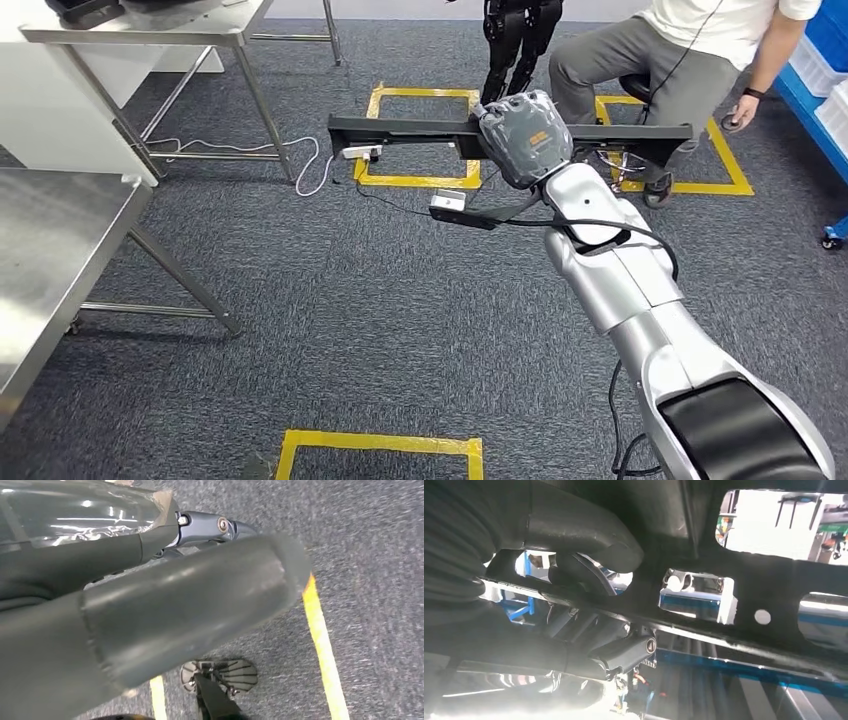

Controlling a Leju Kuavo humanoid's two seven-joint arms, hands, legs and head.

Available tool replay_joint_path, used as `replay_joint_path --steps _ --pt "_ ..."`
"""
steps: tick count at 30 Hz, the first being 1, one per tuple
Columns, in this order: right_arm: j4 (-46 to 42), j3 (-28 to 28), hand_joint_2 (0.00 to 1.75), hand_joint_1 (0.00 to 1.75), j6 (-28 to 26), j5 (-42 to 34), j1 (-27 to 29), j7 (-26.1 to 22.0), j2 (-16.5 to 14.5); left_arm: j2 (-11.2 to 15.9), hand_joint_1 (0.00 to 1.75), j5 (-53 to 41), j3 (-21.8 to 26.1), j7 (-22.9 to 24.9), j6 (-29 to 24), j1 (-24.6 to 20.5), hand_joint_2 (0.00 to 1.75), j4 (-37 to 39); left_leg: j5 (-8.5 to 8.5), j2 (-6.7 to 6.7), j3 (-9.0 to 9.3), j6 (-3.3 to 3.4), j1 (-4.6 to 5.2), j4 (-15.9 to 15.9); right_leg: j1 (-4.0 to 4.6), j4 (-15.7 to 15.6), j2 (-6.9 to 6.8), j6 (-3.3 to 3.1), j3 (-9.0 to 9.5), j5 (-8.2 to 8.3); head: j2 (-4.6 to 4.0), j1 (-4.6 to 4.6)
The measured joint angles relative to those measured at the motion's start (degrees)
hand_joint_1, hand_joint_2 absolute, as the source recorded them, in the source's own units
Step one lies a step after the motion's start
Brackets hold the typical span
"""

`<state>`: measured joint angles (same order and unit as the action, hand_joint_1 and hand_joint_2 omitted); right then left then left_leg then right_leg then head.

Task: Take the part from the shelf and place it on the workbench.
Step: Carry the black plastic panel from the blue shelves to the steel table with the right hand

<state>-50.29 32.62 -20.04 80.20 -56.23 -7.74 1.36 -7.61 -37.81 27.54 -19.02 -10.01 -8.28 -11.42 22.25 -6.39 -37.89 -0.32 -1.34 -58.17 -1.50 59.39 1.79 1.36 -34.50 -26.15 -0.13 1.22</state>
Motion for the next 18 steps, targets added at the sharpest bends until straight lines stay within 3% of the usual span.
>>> replay_joint_path --steps 2,4,6,7,9,11,13,15,16,18 --pt "0.11 0.11 1.75 1.75 0.02 0.06 -0.25 0.29 -0.22 0.05 0.00 0.00 0.00 0.00 0.00 0.11 0.00 0.01 1.61 2.36 -1.15 -0.40 0.05 -2.35 0.00 -0.21 -1.02 -0.80 0.03 0.26 0.00 0.31" --pt "0.28 0.21 1.75 1.75 0.04 0.14 -0.37 0.46 -0.29 0.02 0.00 -0.01 -0.01 -0.01 0.01 0.01 0.00 0.01 5.10 4.98 -4.00 -0.59 0.16 -8.73 0.36 -0.24 -2.09 -1.47 0.05 0.21 0.00 0.59" --pt "0.62 0.33 1.75 1.75 0.11 0.33 -0.32 0.51 -0.24 -0.04 0.00 -0.03 -0.01 -0.02 0.05 -0.03 0.00 0.01 7.29 5.54 -6.82 -0.58 0.14 -14.74 0.82 -0.23 -3.37 -1.89 0.05 0.08 0.00 0.57" --pt "0.80 0.41 1.75 1.75 0.14 0.42 -0.29 0.52 -0.25 -0.06 0.00 -0.04 -0.01 -0.02 0.09 -0.02 0.00 0.01 7.06 5.61 -7.06 -0.44 0.16 -15.34 1.02 -0.22 -4.02 -1.99 0.07 0.02 0.00 0.59" --pt "1.01 0.56 1.75 1.75 0.12 0.53 -0.31 0.58 -0.31 -0.02 0.00 -0.04 0.00 -0.05 0.20 -0.01 0.00 0.01 4.23 6.40 -4.33 0.17 0.38 -10.48 1.36 -0.22 -5.23 -2.17 0.22 -0.13 0.00 0.59" --pt "1.06 0.60 1.75 1.75 0.06 0.61 -0.41 0.67 -0.35 0.08 0.00 -0.04 0.00 -0.10 0.28 -0.13 0.00 0.00 1.99 9.02 -0.55 1.10 1.15 -3.64 1.79 -0.22 -6.32 -2.20 0.38 -0.33 0.00 0.54" --pt "1.22 0.65 1.75 1.75 0.02 0.73 -0.54 0.77 -0.41 0.14 0.00 -0.04 0.01 -0.16 0.32 -0.29 0.00 -0.01 1.70 10.21 0.72 1.73 1.87 -1.05 2.11 -0.24 -7.40 -1.97 0.46 -0.53 0.00 0.50" --pt "1.40 0.72 1.75 1.75 0.01 0.83 -0.61 0.82 -0.65 0.15 0.00 -0.04 0.03 -0.21 0.33 -0.32 0.00 0.01 1.35 8.83 0.84 2.22 1.80 -0.50 2.30 -0.30 -8.37 -1.61 0.53 -0.78 0.00 0.52" --pt "1.45 0.74 1.75 1.75 0.01 0.86 -0.65 0.83 -0.76 0.13 0.00 -0.03 0.04 -0.23 0.33 -0.30 0.00 0.01 1.08 8.22 1.10 2.49 1.63 -0.03 2.26 0.07 -7.89 -1.43 0.47 -1.12 0.00 0.48" --pt "1.53 0.74 1.75 1.75 -0.01 0.86 -0.77 0.84 -0.77 0.11 0.00 -0.01 0.05 -0.26 0.33 -0.44 0.00 0.01 0.50 7.07 1.62 3.08 1.14 0.79 2.02 3.80 -5.19 -1.35 -1.19 -3.04 0.00 0.41"
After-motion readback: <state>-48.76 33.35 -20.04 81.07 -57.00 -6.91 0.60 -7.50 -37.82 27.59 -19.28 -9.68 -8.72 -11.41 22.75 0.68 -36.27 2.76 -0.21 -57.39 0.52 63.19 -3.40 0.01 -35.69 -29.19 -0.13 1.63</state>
